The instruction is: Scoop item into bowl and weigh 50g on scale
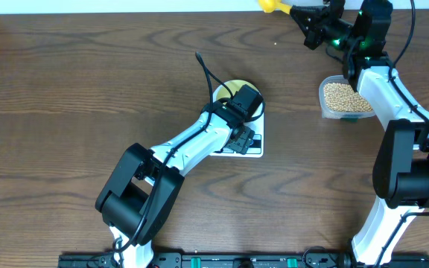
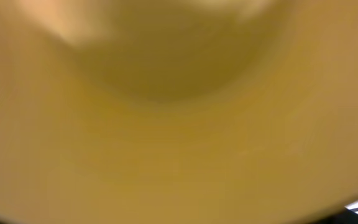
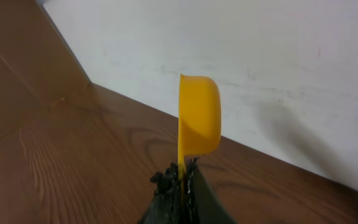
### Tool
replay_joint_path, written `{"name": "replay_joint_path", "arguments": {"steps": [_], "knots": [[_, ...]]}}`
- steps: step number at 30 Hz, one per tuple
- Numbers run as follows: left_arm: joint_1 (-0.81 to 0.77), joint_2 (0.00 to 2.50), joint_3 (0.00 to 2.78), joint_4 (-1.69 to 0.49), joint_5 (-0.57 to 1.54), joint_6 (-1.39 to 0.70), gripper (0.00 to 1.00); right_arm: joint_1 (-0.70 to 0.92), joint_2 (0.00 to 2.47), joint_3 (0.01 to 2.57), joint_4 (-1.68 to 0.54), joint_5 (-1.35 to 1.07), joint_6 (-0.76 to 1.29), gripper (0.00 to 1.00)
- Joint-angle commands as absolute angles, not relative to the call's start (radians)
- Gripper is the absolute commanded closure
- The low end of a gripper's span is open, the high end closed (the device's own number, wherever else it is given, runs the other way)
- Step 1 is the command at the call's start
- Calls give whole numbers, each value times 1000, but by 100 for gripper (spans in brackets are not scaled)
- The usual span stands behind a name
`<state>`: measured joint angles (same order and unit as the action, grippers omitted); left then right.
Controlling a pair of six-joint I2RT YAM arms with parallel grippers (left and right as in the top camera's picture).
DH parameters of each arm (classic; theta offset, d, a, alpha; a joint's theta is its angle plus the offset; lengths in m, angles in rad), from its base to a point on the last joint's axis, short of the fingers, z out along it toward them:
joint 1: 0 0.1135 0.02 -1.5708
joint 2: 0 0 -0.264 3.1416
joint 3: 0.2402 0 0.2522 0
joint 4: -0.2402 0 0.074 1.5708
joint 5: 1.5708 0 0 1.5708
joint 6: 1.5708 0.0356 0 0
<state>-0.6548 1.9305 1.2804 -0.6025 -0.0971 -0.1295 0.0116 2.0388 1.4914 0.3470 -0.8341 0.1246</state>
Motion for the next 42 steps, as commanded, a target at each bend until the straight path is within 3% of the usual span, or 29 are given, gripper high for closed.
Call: {"name": "replay_joint_path", "arguments": {"steps": [1,26,42], "knots": [[-649,1945,1264,-608,-118,-117,14,15,2049,1511,344,-841,114,99],[-651,1994,1254,-626,-117,-117,14,15,2049,1511,340,-841,114,99],[-653,1726,1254,-628,-117,-117,14,15,2049,1511,339,-841,114,99]]}}
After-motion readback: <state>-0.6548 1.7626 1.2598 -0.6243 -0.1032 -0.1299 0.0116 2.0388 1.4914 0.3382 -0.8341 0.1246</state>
